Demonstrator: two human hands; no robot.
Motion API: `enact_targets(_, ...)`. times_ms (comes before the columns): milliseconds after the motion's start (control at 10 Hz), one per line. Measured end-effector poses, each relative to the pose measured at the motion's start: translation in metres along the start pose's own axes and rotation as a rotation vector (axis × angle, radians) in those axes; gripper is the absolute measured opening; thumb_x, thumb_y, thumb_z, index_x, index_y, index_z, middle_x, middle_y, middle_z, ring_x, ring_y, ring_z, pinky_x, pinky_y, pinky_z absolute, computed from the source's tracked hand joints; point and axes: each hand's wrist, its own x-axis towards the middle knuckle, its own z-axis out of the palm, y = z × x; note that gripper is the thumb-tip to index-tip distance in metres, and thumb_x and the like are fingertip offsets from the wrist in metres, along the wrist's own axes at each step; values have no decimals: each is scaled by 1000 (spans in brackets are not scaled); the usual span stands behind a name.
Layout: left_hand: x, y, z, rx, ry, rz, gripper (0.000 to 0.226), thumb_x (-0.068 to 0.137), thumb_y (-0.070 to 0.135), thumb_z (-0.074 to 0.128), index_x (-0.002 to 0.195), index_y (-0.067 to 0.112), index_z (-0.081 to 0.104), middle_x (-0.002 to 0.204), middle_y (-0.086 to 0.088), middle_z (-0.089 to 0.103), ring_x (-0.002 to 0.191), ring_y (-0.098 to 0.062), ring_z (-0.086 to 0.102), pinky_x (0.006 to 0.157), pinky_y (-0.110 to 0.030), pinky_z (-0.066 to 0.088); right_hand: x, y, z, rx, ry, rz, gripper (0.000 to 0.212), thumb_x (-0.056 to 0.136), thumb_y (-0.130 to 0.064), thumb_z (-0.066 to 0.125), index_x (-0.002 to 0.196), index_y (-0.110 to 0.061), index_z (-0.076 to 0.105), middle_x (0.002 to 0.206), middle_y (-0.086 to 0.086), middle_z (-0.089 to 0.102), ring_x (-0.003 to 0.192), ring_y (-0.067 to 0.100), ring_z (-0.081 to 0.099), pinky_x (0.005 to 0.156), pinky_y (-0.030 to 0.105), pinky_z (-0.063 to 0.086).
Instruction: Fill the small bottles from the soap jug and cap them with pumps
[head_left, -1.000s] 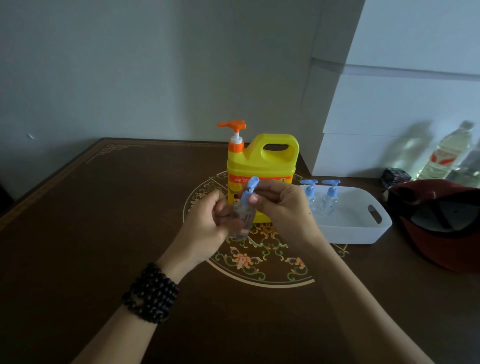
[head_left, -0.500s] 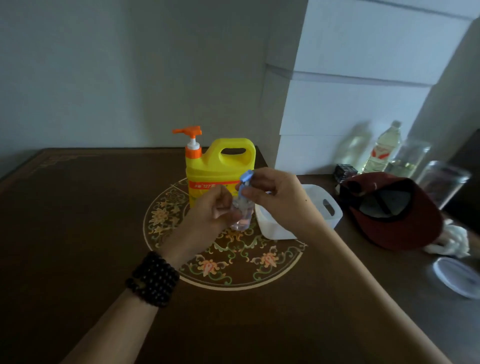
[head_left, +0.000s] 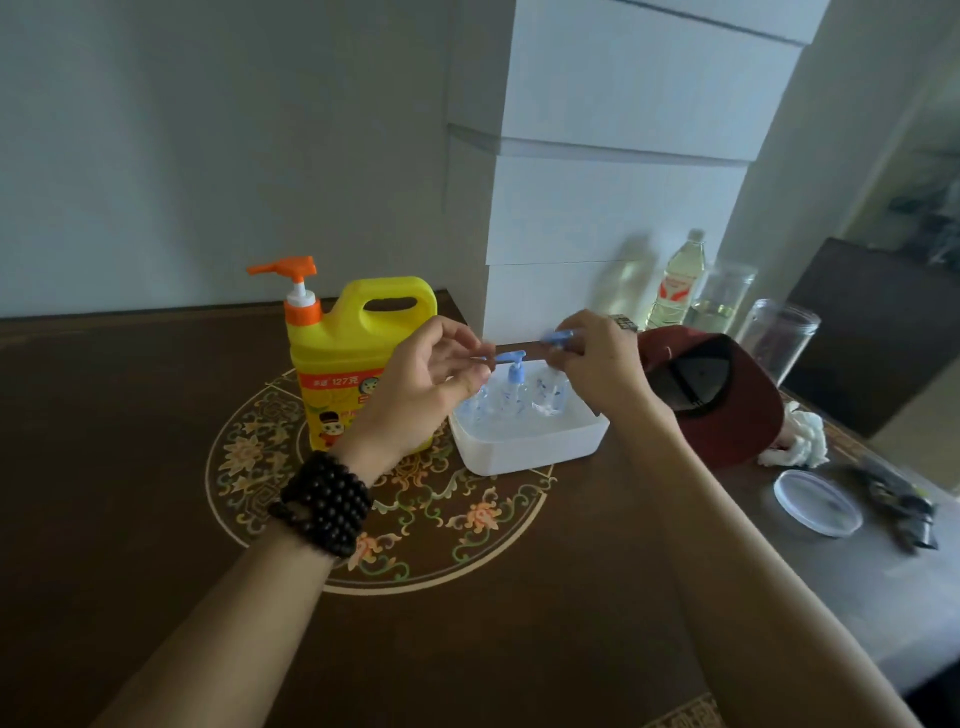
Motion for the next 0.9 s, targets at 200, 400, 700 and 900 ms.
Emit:
enact_targets(200, 0, -9, -3, 15, -3, -30, 18, 93, 3, 68, 101, 15, 58, 113, -5, 76, 107, -16, 74, 94, -41, 59, 27, 45, 35, -36, -3, 133, 16, 89, -1, 61, 104, -4, 64, 88, 11, 62, 77, 21, 55, 58, 23, 37)
enact_targets(400, 4, -15, -4, 53, -8, -57, 17, 92, 3, 68, 106, 8, 59, 108, -6, 77, 104, -15, 75, 94, -37, 60, 49, 59, 48, -141, -28, 123, 12, 91, -3, 62, 103, -3, 63, 91, 11, 63, 77, 21, 55, 64, 29, 44)
enact_targets(700, 1, -18, -3, 67, -6, -64, 17, 93, 2, 66, 109, 2, 59, 108, -8, 77, 102, -15, 75, 92, -33, 60, 49, 63, 50, -162, -89, 137, 17, 92, -10, 64, 108, -2, 61, 98, 11, 61, 82, 24, 56, 68, 33, 48)
enact_targets(900, -9, -6, -10, 52, 17, -59, 17, 94, 0, 66, 109, 1, 59, 109, -9, 76, 103, -16, 75, 93, -32, 60, 43, 46, 39, -131, -28, 123, 33, 89, -14, 70, 117, -1, 59, 108, 14, 65, 89, 23, 54, 64, 23, 39)
